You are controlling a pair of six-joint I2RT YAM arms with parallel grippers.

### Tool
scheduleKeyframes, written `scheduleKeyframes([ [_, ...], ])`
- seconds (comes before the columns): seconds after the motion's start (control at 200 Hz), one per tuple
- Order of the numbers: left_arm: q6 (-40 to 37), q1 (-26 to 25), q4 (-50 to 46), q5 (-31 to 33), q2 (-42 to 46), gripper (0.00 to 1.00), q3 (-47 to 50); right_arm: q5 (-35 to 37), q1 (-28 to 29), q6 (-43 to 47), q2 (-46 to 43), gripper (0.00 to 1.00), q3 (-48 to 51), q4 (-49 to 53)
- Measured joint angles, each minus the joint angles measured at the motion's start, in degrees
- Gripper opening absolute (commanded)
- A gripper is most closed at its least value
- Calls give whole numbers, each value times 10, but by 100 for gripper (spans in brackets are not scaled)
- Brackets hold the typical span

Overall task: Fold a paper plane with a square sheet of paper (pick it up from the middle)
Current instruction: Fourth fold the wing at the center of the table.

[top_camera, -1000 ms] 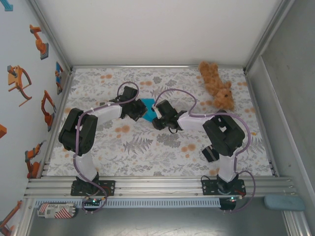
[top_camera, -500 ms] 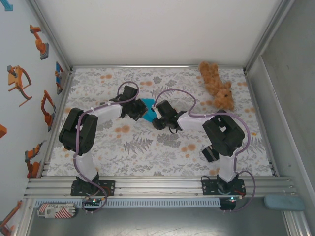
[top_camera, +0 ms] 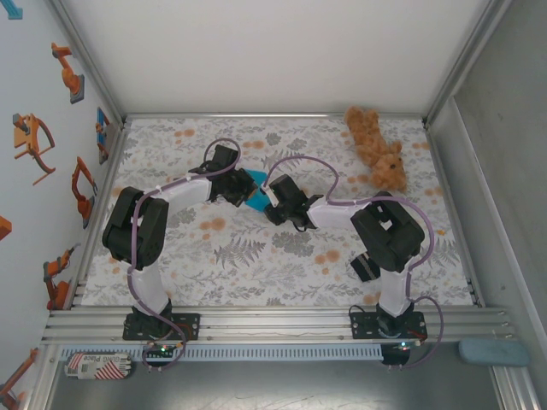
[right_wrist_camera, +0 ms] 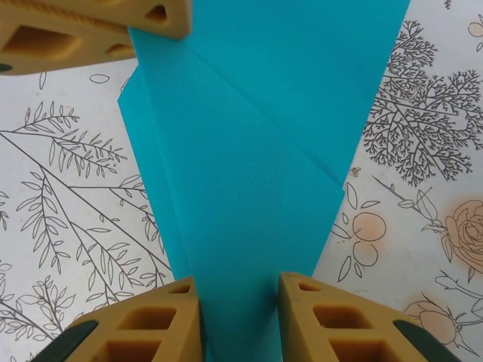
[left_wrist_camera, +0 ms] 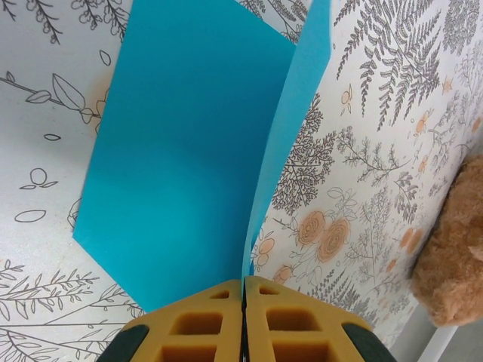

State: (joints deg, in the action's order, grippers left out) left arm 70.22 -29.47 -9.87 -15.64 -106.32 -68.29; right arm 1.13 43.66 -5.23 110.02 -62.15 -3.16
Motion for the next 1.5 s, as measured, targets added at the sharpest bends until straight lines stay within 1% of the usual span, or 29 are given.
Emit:
scheduleKeyframes([
  [0.09, 2, 0, 0, -2, 0, 10, 0, 1, 0, 3, 0, 23, 2, -4],
  [0.155, 2, 0, -1, -3, 0, 13, 0, 1, 0, 5, 0, 20, 3, -6],
  [0.356, 2, 7, -5, -4, 0, 30, 0, 0, 0, 8, 0, 15, 5, -8],
  [0.456, -1, 21, -14, -1, 7, 38, 0, -2, 0, 10, 0, 13, 9, -10],
  [0.626, -5, 59, -12, 11, 59, 42, 30, -15, 0, 10, 0, 11, 10, -10],
  [0.751, -8, 82, -7, 25, 111, 42, 70, -26, 0, 10, 0, 9, 10, -7],
  [0.896, -13, 85, -4, 38, 143, 42, 115, -37, 0, 8, 2, 8, 8, 0],
  [1.037, -14, 85, 0, 38, 144, 41, 147, -45, 0, 8, 12, 8, -2, 13],
  [1.197, -15, 82, 8, 35, 144, 36, 170, -48, 0, 5, 20, 7, -15, 25],
  [1.502, -16, 55, 50, 8, 117, 30, 173, -64, 0, -16, 28, 5, -41, 65],
])
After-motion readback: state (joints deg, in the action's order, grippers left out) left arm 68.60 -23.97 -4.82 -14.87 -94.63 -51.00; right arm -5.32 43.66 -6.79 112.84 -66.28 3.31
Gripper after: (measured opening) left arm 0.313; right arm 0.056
